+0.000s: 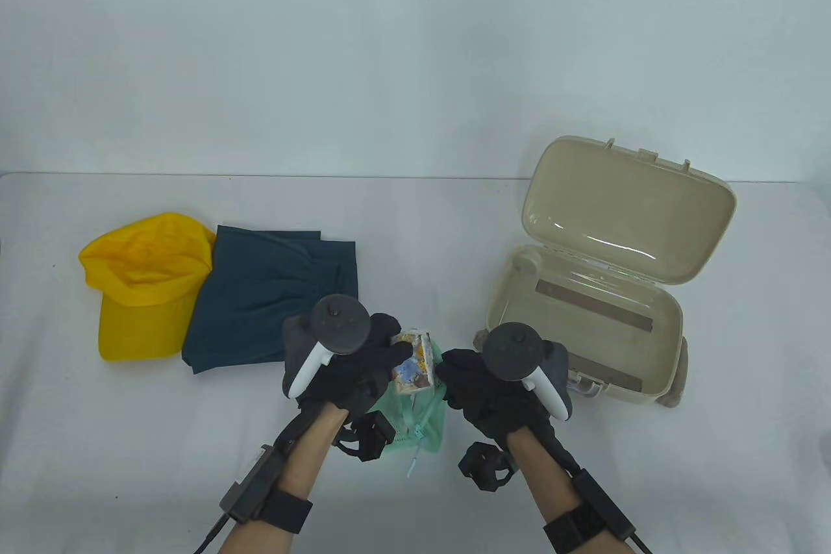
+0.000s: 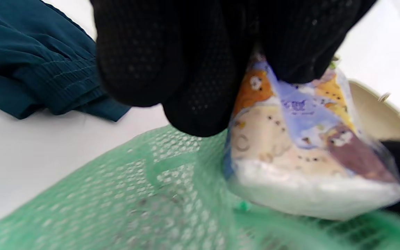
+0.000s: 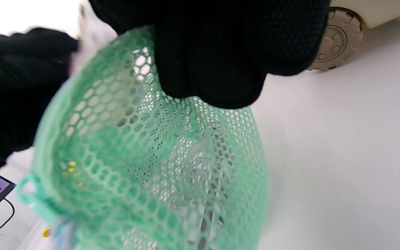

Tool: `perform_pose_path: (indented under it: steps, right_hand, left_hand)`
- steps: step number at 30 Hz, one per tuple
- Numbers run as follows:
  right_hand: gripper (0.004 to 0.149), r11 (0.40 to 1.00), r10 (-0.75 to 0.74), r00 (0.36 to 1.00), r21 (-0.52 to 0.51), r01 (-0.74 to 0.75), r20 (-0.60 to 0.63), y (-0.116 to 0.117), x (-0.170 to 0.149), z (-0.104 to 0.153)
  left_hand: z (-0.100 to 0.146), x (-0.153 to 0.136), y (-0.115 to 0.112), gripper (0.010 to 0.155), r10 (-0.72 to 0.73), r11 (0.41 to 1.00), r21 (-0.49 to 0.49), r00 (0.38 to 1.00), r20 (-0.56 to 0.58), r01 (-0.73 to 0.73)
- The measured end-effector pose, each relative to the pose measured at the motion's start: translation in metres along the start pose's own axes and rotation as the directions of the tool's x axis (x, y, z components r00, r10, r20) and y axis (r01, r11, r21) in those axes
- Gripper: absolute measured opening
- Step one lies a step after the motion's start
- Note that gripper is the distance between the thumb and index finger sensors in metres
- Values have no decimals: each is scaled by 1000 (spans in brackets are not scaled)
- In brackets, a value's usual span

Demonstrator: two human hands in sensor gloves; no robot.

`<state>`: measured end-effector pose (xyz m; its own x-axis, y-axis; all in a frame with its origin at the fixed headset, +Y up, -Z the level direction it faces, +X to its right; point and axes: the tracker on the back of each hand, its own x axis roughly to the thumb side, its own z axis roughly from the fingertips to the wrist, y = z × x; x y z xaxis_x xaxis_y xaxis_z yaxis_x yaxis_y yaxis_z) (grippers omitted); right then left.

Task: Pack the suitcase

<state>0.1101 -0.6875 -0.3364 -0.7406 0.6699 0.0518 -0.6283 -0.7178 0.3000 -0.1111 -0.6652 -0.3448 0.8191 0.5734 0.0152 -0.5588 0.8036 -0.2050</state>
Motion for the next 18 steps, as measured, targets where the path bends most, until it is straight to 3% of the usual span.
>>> perform_pose_path:
  steps: [5,11,18]
  right_hand:
    - [44,997,61,998,-41,-61,2,0,2,1]
    - [44,993,96,995,-72,-95,9,0,5,2]
    - [44,988,124,992,-98,-121,20,1,8,3]
  left_hand:
    - [-2,17,-10,54,-189,982,-6,982,20,189]
    - [-5,45,-24,54,-482,875,-39,875,40,483]
    - [-14,56,-40,53,-576,807,-133,817,35,575]
